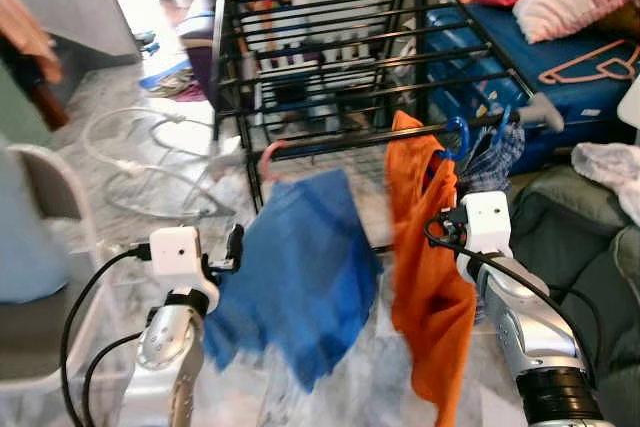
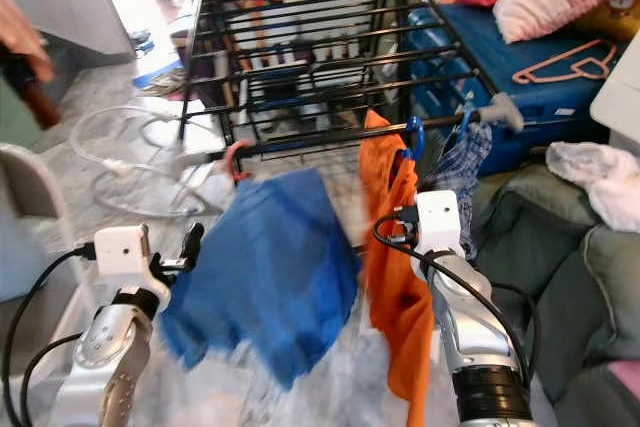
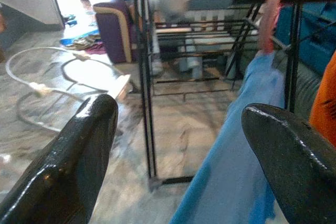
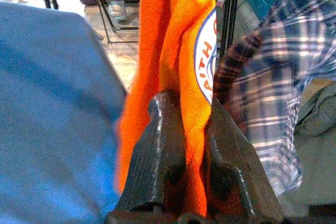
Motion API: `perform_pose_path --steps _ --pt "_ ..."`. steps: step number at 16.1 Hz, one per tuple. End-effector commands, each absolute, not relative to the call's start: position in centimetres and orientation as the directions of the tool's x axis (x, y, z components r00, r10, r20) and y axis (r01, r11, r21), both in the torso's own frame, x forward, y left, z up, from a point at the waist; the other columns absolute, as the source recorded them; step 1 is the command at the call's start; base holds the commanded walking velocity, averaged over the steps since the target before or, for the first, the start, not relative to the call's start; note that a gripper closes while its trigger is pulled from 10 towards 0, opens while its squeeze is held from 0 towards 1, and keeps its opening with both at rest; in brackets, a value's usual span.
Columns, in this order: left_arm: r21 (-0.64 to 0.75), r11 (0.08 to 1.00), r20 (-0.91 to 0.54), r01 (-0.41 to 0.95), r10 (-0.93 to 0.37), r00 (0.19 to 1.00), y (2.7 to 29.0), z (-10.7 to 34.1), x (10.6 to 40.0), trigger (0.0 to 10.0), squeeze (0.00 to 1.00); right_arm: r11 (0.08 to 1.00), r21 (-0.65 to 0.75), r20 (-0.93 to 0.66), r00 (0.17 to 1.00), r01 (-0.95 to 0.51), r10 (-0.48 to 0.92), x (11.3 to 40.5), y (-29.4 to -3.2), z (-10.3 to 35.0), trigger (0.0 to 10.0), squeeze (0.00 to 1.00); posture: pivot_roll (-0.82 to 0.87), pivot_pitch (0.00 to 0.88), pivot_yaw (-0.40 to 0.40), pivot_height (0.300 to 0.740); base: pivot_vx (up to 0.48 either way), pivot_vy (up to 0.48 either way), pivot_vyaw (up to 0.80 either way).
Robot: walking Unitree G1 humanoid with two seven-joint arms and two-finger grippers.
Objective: Hang hanger
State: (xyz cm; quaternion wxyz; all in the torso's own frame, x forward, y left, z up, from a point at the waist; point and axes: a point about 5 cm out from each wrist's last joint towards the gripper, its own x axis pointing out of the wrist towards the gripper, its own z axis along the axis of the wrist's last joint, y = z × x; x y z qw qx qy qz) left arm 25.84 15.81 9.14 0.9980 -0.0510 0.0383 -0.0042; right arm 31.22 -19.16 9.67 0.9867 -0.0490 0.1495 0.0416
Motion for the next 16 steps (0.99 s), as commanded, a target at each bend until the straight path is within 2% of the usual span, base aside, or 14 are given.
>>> perform_pose_path --steps 1,6,9,16 --pt "-0.102 0.995 -0.088 -0.003 -0.006 0.996 15.8 9.1 25.6 10.0 0.00 0.988 -0.081 -0.292 0.951 -0.131 0.102 31.6 -18.6 10.2 10.0 0.00 -0.13 0.000 0.084 0.740 0.000 0.000 0.00" --pt "-0.085 0.996 -0.107 -0.016 0.007 0.994 16.0 8.9 25.7 10.0 0.00 0.965 -0.051 -0.295 0.927 -0.257 0.231 31.9 -15.8 10.3 10.0 0.00 -0.12 0.000 0.093 0.740 0.000 0.000 0.00" --pt "-0.082 0.996 -0.111 -0.019 0.010 0.994 16.0 8.9 25.8 10.0 0.00 0.958 -0.039 -0.296 0.919 -0.284 0.261 32.1 -14.8 10.3 10.0 0.00 -0.11 0.000 0.094 0.740 0.000 0.000 0.00" --pt "-0.080 0.997 -0.116 -0.007 -0.003 0.993 16.0 9.0 25.8 10.0 0.00 0.985 -0.043 -0.321 0.935 -0.170 0.147 34.8 -14.9 11.0 10.0 0.00 -0.11 0.000 0.100 0.740 0.000 0.000 0.00"
